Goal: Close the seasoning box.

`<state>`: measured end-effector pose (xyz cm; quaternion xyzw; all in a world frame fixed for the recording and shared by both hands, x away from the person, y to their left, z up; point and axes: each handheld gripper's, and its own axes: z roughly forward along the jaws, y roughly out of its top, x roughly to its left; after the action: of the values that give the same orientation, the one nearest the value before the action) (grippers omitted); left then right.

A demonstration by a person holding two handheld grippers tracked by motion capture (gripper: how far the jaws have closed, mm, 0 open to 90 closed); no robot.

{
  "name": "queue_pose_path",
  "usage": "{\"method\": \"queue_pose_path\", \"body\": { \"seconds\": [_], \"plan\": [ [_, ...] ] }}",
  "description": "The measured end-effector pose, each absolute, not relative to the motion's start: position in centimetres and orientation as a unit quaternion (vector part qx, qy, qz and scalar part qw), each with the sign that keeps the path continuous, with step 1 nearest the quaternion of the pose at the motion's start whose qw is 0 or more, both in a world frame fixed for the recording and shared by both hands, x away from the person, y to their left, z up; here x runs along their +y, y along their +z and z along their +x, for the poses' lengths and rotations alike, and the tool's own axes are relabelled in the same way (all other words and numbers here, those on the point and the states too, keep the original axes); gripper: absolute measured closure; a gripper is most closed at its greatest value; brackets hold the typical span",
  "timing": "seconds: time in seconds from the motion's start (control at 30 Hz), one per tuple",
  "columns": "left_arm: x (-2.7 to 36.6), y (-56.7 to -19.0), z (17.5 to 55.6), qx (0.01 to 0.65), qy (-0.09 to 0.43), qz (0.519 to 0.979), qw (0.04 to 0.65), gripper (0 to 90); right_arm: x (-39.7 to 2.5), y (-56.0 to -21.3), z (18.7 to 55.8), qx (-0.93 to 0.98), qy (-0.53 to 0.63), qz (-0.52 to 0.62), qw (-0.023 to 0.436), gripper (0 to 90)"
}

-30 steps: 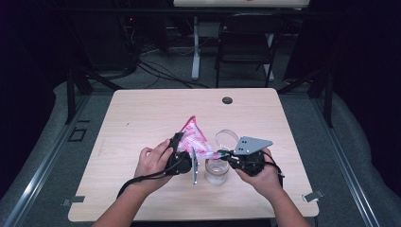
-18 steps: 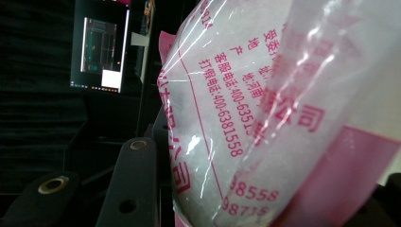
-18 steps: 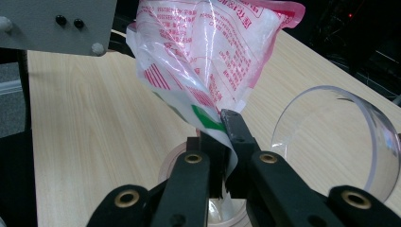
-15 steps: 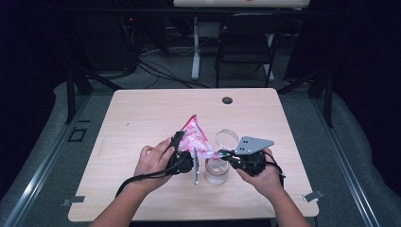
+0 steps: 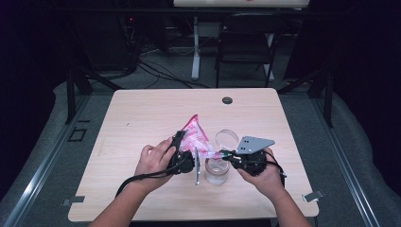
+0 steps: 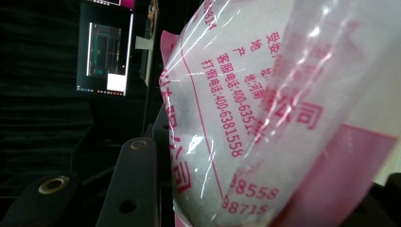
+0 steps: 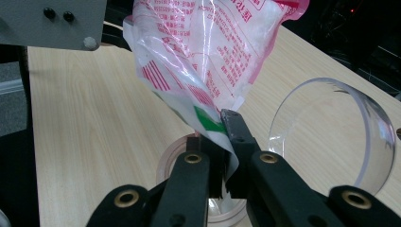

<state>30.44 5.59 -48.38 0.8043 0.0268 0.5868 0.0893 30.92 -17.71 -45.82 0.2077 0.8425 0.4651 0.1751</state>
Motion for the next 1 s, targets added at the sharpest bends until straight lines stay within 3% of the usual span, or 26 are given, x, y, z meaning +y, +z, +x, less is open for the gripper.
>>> {"method": "queue_pose_path", "body": {
  "seconds": [1.0],
  "plan": [
    [5.43, -48.07, 30.29, 0.014, 0.596, 0.798, 0.089, 60.2, -17.80, -46.33, 31.10, 0.849, 0.457, 0.204, 0.167, 88.2]
  ]
}}
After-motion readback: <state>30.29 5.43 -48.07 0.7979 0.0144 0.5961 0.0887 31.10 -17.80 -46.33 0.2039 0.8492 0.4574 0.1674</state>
